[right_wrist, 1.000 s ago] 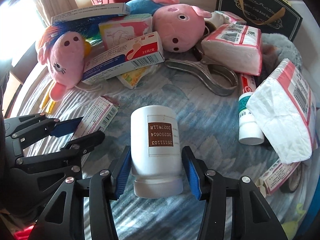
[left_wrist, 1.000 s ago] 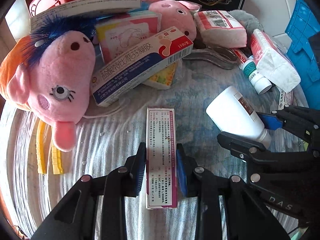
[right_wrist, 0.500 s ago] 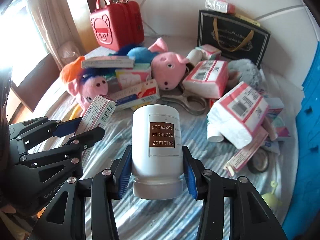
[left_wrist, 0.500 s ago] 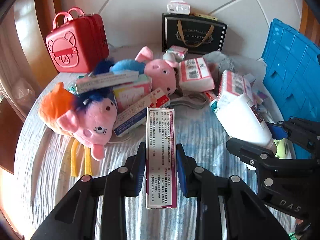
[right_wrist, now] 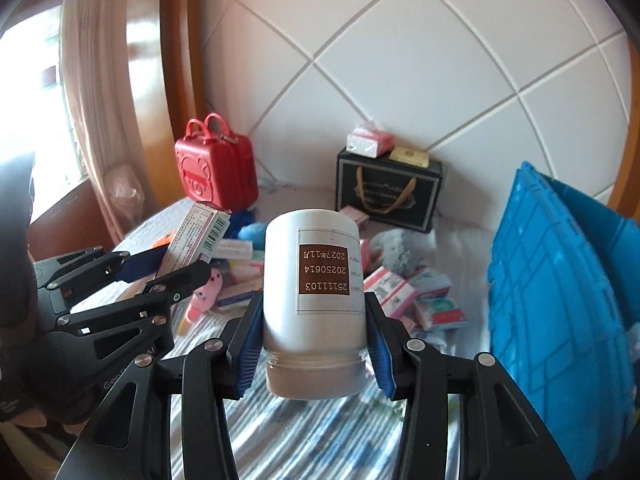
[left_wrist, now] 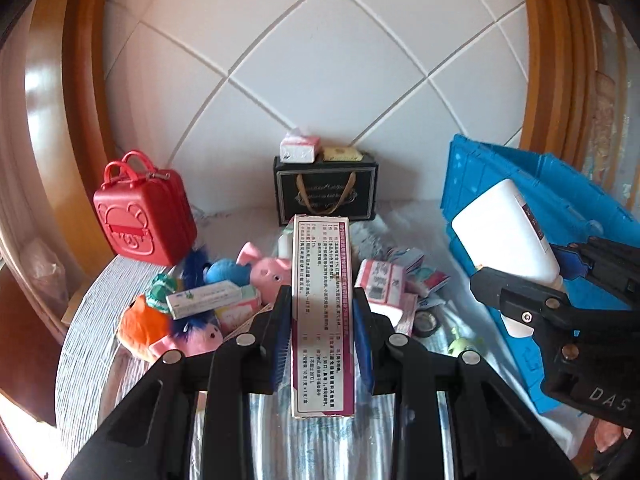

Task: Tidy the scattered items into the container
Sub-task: 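Lift the medicine box and pill bottle and carry both over the crate, then open both tools to drop the box and bottle into the crate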

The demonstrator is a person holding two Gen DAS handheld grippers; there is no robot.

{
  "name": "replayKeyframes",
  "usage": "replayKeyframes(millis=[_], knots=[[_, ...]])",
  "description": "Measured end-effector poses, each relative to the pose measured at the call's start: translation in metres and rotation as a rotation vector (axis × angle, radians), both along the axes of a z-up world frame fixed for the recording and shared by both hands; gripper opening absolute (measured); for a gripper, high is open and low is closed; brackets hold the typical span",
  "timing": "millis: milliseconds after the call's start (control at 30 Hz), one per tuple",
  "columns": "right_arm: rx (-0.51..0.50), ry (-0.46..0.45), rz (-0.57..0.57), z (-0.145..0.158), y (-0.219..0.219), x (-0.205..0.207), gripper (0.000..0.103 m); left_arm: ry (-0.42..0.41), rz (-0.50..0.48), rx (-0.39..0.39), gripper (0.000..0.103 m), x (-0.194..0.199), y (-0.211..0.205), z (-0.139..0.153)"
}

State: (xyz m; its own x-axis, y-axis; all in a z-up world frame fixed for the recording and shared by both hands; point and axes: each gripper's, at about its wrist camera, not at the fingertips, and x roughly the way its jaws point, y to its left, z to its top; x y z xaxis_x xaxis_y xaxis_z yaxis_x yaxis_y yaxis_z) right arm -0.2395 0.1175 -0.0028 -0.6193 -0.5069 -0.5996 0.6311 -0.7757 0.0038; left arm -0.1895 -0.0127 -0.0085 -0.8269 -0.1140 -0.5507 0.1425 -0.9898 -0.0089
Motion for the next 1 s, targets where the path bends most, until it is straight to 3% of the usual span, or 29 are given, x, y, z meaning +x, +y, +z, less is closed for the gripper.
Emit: replayKeyframes(millis=[200, 333, 533, 633, 733, 833, 1000], knots=[[-0.005, 0.124, -0.153, 0.065, 0.058, 0.031, 0.046, 0.111, -0.170, 0.001, 0.028, 0.010, 0.051, 0.055], [0.031, 0.176, -0.269, 0.099, 0.108, 0.039, 0.046, 0.120, -0.275, -0.026, 0.028, -0.004, 0.107, 0.085], [0.060, 0.162, -0.411, 0.126, 0.206, 0.018, 0.046, 0.026, -0.438, 0.037, 0.028, -0.048, 0.208, 0.112], [0.118, 0.180, -0.457, 0.138, 0.260, 0.003, 0.046, -0.014, -0.471, 0.057, 0.028, -0.069, 0.266, 0.124], [0.172, 0.180, -0.471, 0.145, 0.316, -0.016, 0.046, -0.120, -0.504, 0.125, 0.028, -0.100, 0.321, 0.128], [0.204, 0.117, -0.458, 0.143, 0.370, -0.051, 0.046, -0.219, -0.496, 0.126, 0.028, -0.136, 0.371, 0.118], [0.219, -0.060, -0.407, 0.099, 0.430, -0.127, 0.046, -0.387, -0.398, 0.117, 0.028, -0.203, 0.415, 0.077]])
